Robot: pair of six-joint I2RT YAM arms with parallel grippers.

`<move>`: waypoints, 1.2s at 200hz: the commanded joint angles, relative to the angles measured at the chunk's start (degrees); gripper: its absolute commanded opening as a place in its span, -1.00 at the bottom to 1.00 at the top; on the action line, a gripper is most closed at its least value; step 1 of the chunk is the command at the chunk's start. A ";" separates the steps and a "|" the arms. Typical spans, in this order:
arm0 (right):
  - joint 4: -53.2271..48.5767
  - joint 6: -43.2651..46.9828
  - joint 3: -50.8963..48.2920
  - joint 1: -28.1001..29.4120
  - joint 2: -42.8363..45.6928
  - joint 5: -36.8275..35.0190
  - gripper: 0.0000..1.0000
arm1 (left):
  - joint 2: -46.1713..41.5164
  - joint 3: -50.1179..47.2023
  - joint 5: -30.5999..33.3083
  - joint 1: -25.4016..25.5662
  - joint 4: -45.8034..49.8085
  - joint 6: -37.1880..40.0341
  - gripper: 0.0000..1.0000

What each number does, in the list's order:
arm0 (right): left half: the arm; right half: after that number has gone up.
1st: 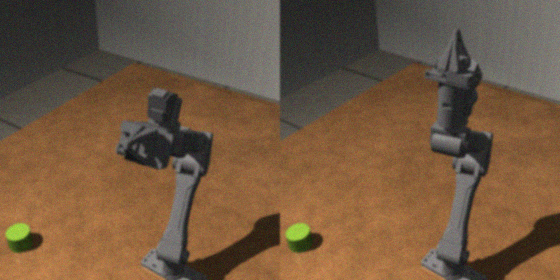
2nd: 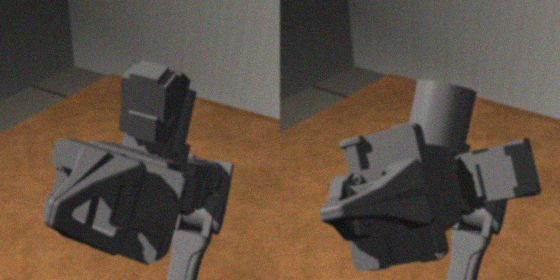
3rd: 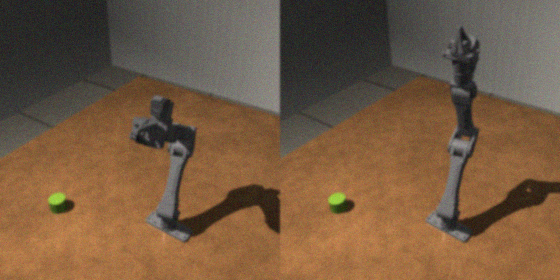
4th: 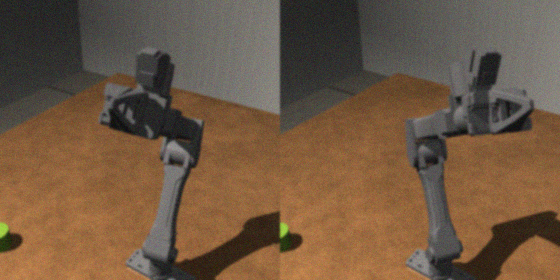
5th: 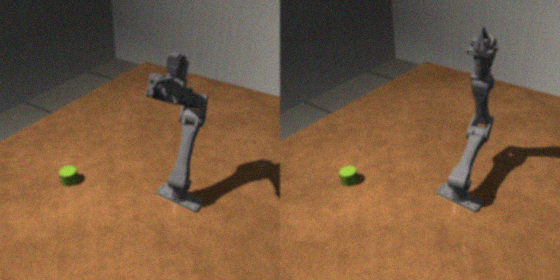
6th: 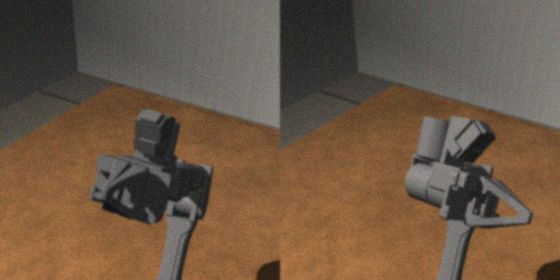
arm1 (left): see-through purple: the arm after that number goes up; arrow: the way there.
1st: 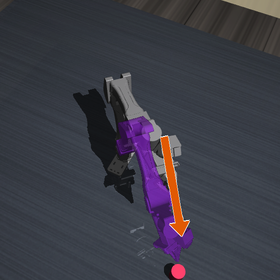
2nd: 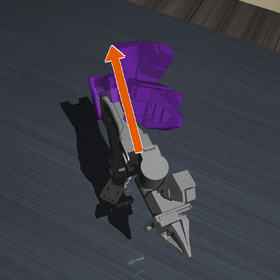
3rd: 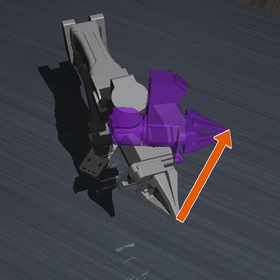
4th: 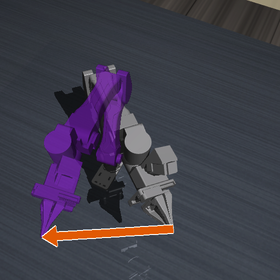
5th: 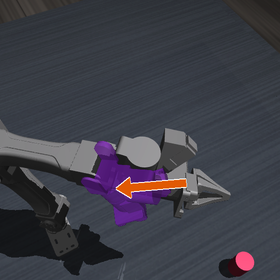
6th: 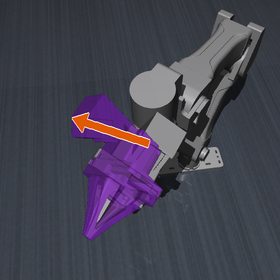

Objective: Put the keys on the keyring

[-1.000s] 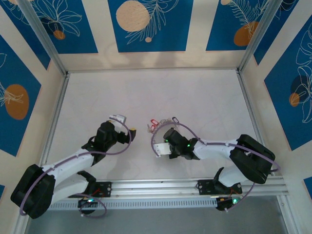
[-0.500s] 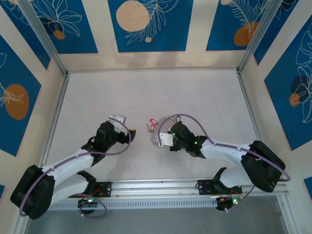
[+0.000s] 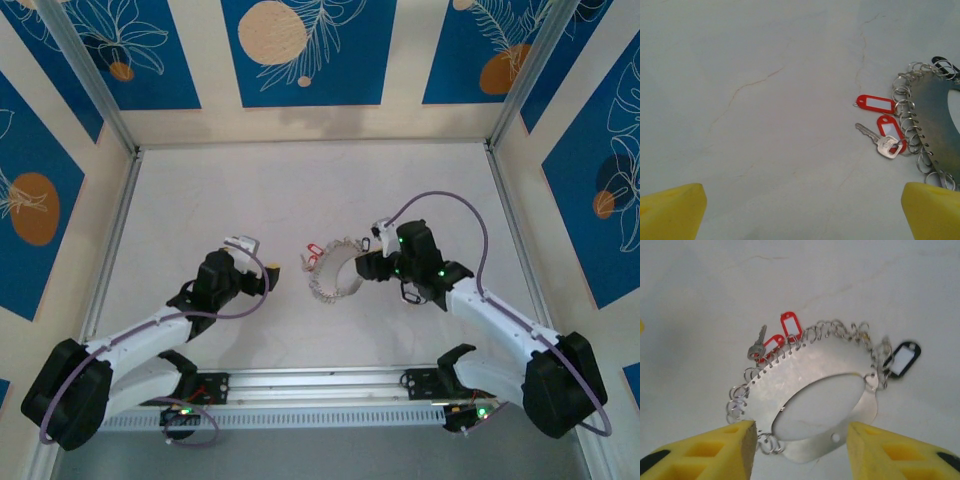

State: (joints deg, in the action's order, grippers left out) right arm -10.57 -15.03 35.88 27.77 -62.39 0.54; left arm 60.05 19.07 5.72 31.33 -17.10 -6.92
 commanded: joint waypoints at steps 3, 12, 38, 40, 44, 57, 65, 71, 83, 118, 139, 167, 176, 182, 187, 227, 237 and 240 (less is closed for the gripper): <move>-9.30 -11.93 3.38 0.41 -4.81 11.08 -0.18 | 3.27 3.57 -4.53 -1.89 1.78 0.05 1.00; -9.91 -11.80 3.84 1.15 -6.57 11.52 -0.26 | 5.07 5.74 -6.39 -2.72 3.83 -0.35 0.99; -11.19 -9.89 4.58 4.02 -10.62 8.26 -0.36 | 7.21 8.70 -12.18 -3.98 5.33 -0.64 1.00; -11.29 -9.81 4.67 4.22 -10.95 7.79 -0.37 | 7.21 8.77 -12.49 -3.99 5.33 -0.62 1.00; -11.32 -9.56 4.75 4.66 -11.65 7.18 -0.38 | 7.22 8.91 -13.07 -4.07 5.33 -0.64 1.00; -11.48 -9.15 5.43 5.99 -13.98 5.99 -0.38 | 7.37 9.05 -13.50 -4.37 5.41 -0.46 1.00; -11.49 -9.31 6.09 6.98 -15.36 5.21 -0.39 | 7.55 8.77 -13.53 -4.75 4.89 -0.62 1.00; -11.36 -9.47 6.59 7.79 -16.35 4.42 -0.38 | 7.84 8.35 -13.54 -5.02 4.17 -0.88 1.00; -10.70 -11.01 7.43 10.13 -17.72 1.35 -0.36 | 8.42 7.37 -13.47 -5.53 2.48 -1.88 1.00; -14.07 -14.44 13.34 18.35 -22.92 -11.62 -0.10 | 5.08 3.66 -10.89 -5.67 -0.55 -3.39 0.99; -14.37 -16.87 16.06 21.14 -25.63 -16.80 0.06 | 1.94 1.40 -9.69 -5.84 -1.77 -3.88 1.00; -15.31 -20.72 21.25 23.49 -31.30 -21.63 0.22 | 0.75 0.18 -8.43 -6.78 -2.06 -5.11 0.99; -16.16 -21.79 23.19 24.50 -33.32 -23.83 0.26 | 1.09 0.35 -8.44 -7.09 -1.99 -5.32 1.00; -16.32 -22.32 24.05 25.14 -34.48 -25.09 0.31 | 1.28 0.57 -8.45 -7.27 -1.86 -5.43 1.00; -16.34 -22.72 24.46 25.74 -35.35 -26.36 0.34 | 1.50 0.74 -8.29 -7.40 -1.61 -5.50 0.99; -18.52 -25.31 22.86 26.96 -37.25 -32.04 0.36 | 1.40 0.53 -7.56 -7.81 -1.53 -6.05 1.00; -19.45 -26.05 21.30 27.10 -36.32 -34.09 0.35 | 1.22 0.53 -7.51 -7.81 -1.45 -6.04 1.00; -19.63 -26.23 20.67 27.15 -35.91 -34.70 0.35 | 1.17 0.46 -7.49 -7.83 -1.44 -6.03 1.00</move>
State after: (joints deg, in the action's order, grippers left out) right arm -26.35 -37.67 59.13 54.72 -99.61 -26.87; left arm 61.60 19.97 -2.70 24.27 -17.41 -11.97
